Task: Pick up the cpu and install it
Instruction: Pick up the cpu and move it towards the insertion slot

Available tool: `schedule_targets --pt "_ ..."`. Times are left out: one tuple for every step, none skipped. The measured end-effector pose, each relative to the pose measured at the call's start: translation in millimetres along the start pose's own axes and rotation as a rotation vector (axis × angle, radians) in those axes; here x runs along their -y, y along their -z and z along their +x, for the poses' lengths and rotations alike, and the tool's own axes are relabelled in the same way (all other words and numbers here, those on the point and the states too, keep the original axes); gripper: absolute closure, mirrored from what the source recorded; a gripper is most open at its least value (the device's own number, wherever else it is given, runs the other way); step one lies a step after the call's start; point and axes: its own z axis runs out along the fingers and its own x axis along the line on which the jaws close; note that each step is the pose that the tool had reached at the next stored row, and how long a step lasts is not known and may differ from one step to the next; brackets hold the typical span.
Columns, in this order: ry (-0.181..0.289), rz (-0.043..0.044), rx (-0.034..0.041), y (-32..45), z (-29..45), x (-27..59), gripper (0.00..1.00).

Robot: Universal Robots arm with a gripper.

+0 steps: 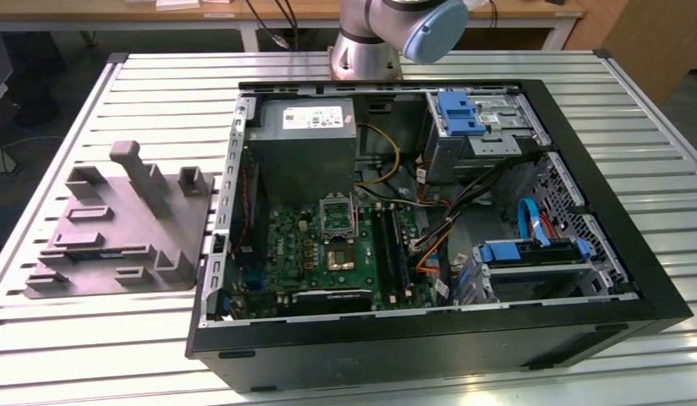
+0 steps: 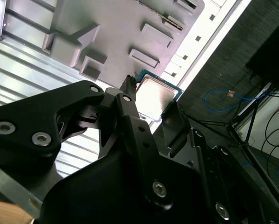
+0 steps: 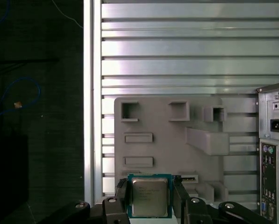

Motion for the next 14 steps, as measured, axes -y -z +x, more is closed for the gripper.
schedule_targets --pt "0.000 0.0000 0.0000 0.0 -0.3 0.0 0.53" --pt "0.000 0.0000 0.0001 -0.1 -0.6 0.0 0.53" --pt "0.000 -0.0001 0.0001 -0.1 -0.8 0.0 0.53" --pt "0.000 0.0000 0.0001 0.0 -1.0 0.0 0.53" --pt "0.000 0.0000 0.0000 0.0 -1.3 0.0 0.53" --pt "0.000 -0.0001 0.0001 -0.1 -1.5 0.0 0.53" --pt "0.000 -0.0001 0.0001 -0.1 -1.8 0.0 0.53" --pt "0.000 -0.0001 0.0001 -0.1 -2.0 0.0 0.53" --pt "0.000 0.0000 0.0000 0.0 -2.3 -0.1 0.53" --pt "0.000 0.0000 0.0001 -0.1 -2.6 -0.1 0.53" --pt "0.000 -0.0001 0.0001 -0.1 -2.9 -0.1 0.53" --pt "0.000 0.0000 0.0000 0.0 -3.2 -0.1 0.53" --pt "0.000 0.0000 0.0000 0.0 -3.5 -0.1 0.53" --pt "0.000 0.0000 0.0000 0.0 -3.8 -0.1 0.53"
